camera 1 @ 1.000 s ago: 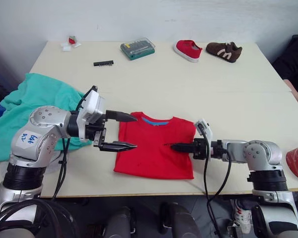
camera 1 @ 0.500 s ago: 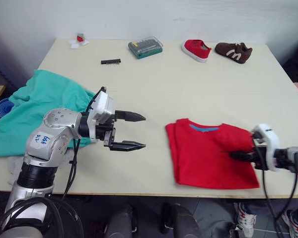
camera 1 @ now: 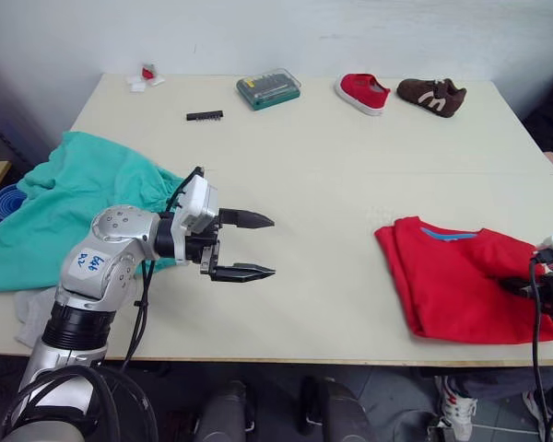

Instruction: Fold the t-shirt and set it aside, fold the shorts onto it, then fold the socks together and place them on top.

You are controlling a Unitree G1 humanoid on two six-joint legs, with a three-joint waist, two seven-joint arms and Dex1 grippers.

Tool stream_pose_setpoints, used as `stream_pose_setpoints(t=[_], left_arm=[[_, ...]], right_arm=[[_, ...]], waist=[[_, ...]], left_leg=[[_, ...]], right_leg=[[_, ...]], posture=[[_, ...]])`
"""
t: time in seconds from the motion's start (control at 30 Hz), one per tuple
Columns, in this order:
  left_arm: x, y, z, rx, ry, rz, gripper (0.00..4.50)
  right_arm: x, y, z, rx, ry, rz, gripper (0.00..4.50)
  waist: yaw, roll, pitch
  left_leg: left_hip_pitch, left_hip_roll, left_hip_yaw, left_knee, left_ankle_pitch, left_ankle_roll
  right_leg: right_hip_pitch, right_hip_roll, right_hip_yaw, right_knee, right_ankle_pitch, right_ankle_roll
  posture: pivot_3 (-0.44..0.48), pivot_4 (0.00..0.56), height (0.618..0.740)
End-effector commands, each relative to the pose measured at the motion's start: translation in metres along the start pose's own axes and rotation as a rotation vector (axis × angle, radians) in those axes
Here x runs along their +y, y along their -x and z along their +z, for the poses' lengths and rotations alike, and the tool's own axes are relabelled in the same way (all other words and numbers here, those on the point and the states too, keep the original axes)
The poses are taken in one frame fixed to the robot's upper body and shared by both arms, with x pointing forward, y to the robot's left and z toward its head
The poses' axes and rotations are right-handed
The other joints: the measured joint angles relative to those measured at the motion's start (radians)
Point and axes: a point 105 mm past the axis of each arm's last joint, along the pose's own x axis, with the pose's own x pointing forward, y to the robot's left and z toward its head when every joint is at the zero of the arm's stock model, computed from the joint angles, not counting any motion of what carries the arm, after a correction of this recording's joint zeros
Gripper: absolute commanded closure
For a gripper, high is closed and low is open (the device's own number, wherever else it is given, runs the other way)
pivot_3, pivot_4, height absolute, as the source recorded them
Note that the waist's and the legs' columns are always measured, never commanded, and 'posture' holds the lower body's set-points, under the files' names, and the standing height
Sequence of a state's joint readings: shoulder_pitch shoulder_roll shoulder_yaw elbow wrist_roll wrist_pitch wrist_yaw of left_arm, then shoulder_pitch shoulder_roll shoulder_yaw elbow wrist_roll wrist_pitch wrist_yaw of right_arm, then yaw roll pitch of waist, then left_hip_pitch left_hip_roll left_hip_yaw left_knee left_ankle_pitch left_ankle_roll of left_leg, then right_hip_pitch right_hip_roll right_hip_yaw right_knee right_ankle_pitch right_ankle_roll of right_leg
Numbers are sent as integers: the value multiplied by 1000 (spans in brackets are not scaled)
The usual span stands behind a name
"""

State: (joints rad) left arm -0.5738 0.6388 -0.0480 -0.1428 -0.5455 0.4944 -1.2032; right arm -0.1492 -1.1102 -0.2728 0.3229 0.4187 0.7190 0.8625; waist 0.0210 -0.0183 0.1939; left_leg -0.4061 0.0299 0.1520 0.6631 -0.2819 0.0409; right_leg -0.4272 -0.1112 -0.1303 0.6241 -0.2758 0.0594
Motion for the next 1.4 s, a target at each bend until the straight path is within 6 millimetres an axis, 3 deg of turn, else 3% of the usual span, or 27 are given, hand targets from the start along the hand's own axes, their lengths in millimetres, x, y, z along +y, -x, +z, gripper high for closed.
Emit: stream_pose_setpoints(t=[0.03,0.07,0.1,0.13,0.37,0.5,0.57,0.67,0.8,0.9,1.07,1.17,1.23,1.3,1.4], left_arm=[[0,2,6,1,-37,5,0],[0,2,6,2,-37,5,0],[0,3,5,2,-38,6,0],[1,3,6,2,-38,6,0],[4,1,6,-1,-43,13,0],[3,3,4,2,-44,17,0],[3,4,3,5,-44,26,0],[4,7,3,-1,-38,52,0],[5,12,2,0,-31,88,0],[6,20,-1,15,-16,137,0],[8,42,-11,73,-4,275,0],[7,57,-21,140,-8,370,0],[5,81,-40,300,-47,483,0],[5,109,-58,452,-67,597,0],[6,134,-72,555,-75,711,0]], right_arm=[[-7,9,4,-27,5,-27,4489],[-11,9,0,-14,-10,-44,4489],[-14,10,-3,-4,-20,-56,3941],[-16,10,-5,-1,-13,-66,3807],[-25,24,1,-39,5,-137,1435],[-36,57,14,-136,6,-198,133],[-34,79,32,-241,6,-207,54],[12,110,65,-446,4,33,54],[78,125,78,-504,28,342,54],[133,111,90,-513,161,522,54],[199,86,106,-573,385,687,54],[226,82,111,-610,455,774,54],[241,80,113,-629,490,836,54],[249,79,113,-632,505,878,54],[253,75,111,-621,514,896,54]], waist=[[0,0,0],[0,0,0],[0,0,0],[1,0,0],[2,1,0],[7,3,0],[7,5,0],[3,6,0],[-6,5,0],[-10,5,1],[-19,5,1],[-21,5,1],[-23,4,1],[-23,4,1],[-18,4,2]], left_leg=[[0,0,0,0,0,0],[0,0,0,0,0,0],[0,0,0,0,0,0],[0,0,0,0,0,0],[0,0,0,0,0,0],[0,0,0,0,0,0],[0,-1,-1,0,0,0],[0,0,-1,0,0,0],[1,3,-3,-1,-1,0],[1,3,-4,-1,-3,2],[1,1,-4,-1,-1,1],[0,1,-4,-1,-1,-1],[0,1,-3,-1,-1,-2],[0,1,-3,-2,-2,-2],[0,1,-3,-2,-3,-1]], right_leg=[[0,0,0,0,0,0],[0,0,0,0,0,0],[0,0,0,0,0,0],[0,0,0,0,0,0],[0,0,0,0,0,0],[0,0,0,0,0,0],[0,0,0,0,0,0],[0,0,0,0,0,0],[1,2,0,0,0,-1],[1,2,0,0,-1,-1],[1,1,0,1,-1,-2],[0,0,0,0,-1,-2],[-1,0,0,0,-1,-2],[-1,0,0,-1,-2,-2],[-1,-1,0,-1,-2,-3]], posture=[[0,150,740],[0,150,740],[0,150,740],[0,150,740],[0,150,740],[0,150,740],[0,150,740],[0,150,740],[0,150,740],[0,150,740],[0,150,740],[0,150,740],[0,150,740],[0,150,740],[0,150,740]])
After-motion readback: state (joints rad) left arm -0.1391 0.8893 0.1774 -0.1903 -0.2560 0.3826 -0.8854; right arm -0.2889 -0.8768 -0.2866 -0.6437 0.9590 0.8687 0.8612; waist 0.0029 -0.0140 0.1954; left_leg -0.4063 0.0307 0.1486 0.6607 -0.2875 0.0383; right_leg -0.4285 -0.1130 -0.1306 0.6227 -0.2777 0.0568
